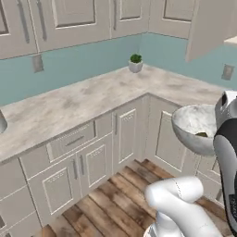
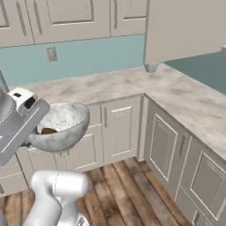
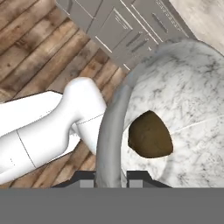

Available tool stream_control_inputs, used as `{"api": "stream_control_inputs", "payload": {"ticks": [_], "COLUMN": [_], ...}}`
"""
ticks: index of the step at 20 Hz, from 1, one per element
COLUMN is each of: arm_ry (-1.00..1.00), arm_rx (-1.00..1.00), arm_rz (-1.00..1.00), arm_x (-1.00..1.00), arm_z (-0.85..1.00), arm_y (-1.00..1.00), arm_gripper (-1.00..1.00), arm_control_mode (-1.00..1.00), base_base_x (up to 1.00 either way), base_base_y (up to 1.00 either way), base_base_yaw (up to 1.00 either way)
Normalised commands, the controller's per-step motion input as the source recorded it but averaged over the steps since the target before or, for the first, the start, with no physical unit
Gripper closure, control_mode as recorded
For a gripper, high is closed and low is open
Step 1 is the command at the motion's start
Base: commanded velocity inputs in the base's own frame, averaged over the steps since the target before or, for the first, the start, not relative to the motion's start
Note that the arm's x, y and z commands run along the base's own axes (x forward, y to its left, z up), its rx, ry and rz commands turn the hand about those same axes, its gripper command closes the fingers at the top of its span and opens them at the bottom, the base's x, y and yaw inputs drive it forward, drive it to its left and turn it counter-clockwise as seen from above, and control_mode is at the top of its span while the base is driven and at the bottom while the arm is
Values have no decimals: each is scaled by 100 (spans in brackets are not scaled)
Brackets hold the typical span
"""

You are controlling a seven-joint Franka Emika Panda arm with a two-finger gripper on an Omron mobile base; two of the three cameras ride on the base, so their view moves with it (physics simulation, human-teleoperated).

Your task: Pick the kiwi from the cabinet and place it in the bowl. Then pick the bowl and place it in the sink. Then turn on the sink facuet.

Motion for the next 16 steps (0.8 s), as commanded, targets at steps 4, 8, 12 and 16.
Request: {"api": "stream_control_inputs", "payload": {"ticks": [4, 8, 12, 16], "arm_ry": [0, 0, 0, 0], "arm_rx": [0, 0, 0, 0], "arm_rz": [0, 0, 0, 0], "arm_x": [0, 0, 0, 0], "arm_z": [0, 0, 0, 0], "arm_y": [0, 0, 0, 0], "arm_gripper": [100, 100, 100, 100], "arm_control_mode": [100, 100, 100, 100], "base_base_x": [6, 24, 33, 46], "base_base_y": [27, 41, 40, 37], "base_base_yaw": [80, 73, 73, 72]}}
